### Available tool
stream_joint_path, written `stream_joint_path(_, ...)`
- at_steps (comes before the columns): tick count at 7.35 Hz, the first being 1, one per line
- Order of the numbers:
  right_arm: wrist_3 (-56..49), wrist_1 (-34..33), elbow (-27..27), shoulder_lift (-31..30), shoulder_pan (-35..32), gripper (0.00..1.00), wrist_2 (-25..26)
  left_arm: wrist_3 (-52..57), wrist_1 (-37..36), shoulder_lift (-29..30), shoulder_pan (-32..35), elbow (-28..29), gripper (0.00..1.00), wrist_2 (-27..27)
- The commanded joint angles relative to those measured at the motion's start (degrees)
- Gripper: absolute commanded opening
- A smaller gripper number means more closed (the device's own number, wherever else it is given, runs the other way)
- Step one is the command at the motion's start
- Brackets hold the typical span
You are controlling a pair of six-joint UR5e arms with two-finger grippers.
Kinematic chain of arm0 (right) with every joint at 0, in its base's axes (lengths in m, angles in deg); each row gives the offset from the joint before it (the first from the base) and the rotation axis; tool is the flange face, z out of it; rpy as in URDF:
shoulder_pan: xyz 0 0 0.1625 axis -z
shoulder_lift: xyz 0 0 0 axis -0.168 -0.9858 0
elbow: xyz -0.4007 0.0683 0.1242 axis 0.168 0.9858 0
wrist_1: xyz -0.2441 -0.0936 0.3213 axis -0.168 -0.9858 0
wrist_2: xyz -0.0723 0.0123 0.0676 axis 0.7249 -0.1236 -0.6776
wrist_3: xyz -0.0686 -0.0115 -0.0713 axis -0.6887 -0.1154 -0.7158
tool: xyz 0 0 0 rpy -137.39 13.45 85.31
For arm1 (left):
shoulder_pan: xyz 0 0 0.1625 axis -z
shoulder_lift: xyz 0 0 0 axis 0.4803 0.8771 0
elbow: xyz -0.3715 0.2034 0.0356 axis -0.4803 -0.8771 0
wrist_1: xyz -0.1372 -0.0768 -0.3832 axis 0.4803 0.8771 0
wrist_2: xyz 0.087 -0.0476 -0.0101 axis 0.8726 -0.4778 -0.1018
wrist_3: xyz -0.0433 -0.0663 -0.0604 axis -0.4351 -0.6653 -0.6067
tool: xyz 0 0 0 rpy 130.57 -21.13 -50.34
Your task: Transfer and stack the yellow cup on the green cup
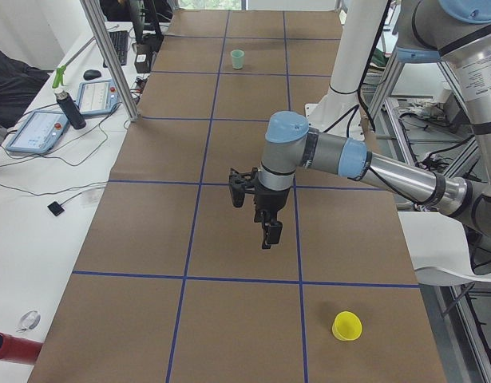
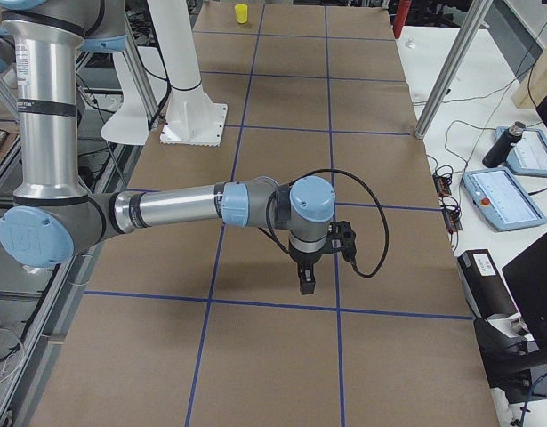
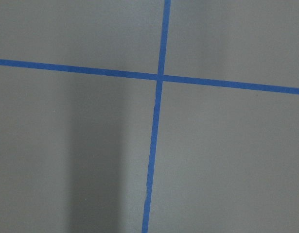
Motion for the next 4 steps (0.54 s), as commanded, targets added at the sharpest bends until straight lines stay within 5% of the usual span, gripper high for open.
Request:
stream_joint_path(1,0.0,0.0,-1.1,-0.1,0.0,0.99,-0.5,-20.0,-1.9,-1.7,-10.0,-2.8,1.0,7.7)
stream_joint_path(4,0.0,-0.1,-1.2,-0.1,0.8,0.99,0.2,-49.7,-2.0,-6.1,-26.7,-2.8,1.0,16.9)
